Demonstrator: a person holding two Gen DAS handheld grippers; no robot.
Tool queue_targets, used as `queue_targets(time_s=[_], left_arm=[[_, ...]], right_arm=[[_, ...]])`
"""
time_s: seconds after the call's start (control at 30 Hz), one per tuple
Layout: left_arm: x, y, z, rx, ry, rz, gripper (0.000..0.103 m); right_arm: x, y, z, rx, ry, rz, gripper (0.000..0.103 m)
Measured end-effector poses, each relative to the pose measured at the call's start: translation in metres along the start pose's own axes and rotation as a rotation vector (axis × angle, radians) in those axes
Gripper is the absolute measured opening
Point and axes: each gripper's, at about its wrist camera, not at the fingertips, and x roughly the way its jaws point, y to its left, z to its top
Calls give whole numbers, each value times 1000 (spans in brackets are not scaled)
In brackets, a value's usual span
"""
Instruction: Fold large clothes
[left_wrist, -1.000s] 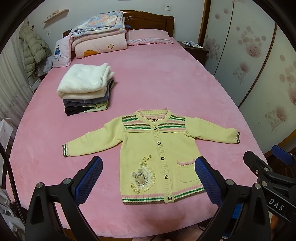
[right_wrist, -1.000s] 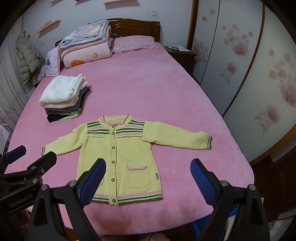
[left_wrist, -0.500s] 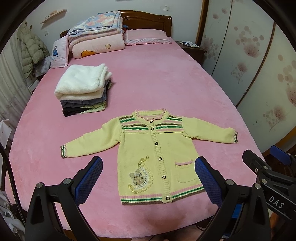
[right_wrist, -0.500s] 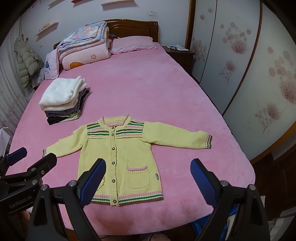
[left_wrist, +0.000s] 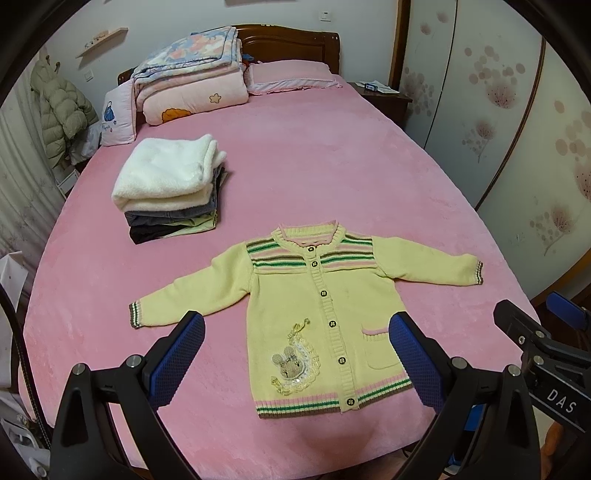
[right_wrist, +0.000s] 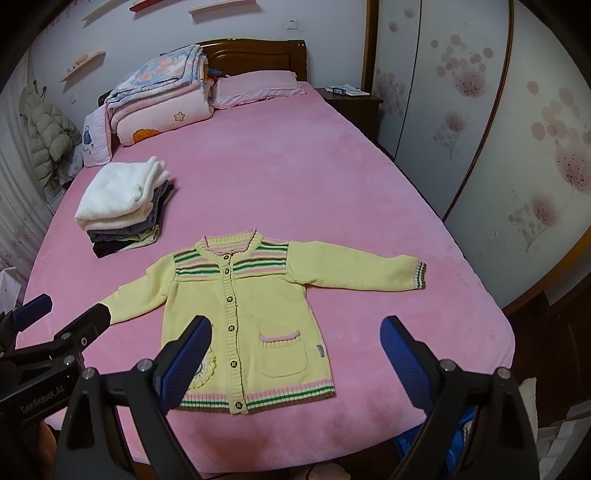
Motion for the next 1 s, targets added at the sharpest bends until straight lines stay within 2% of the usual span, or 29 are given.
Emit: queue_targets(time_s=[0.23, 0.53, 0.77, 1.0], left_arm=[[9, 7, 3, 6, 26, -9, 99], [19, 2, 11, 35, 41, -4, 99], [21, -15, 25, 58, 2, 4, 99], [19, -59, 40, 138, -82, 27, 99]], right_arm=[[-1, 5, 0, 6, -13, -9, 93], [8, 0, 1, 33, 6, 41, 89], [17, -16, 6, 54, -3, 82, 89], [39, -52, 16, 104, -11, 145, 89]])
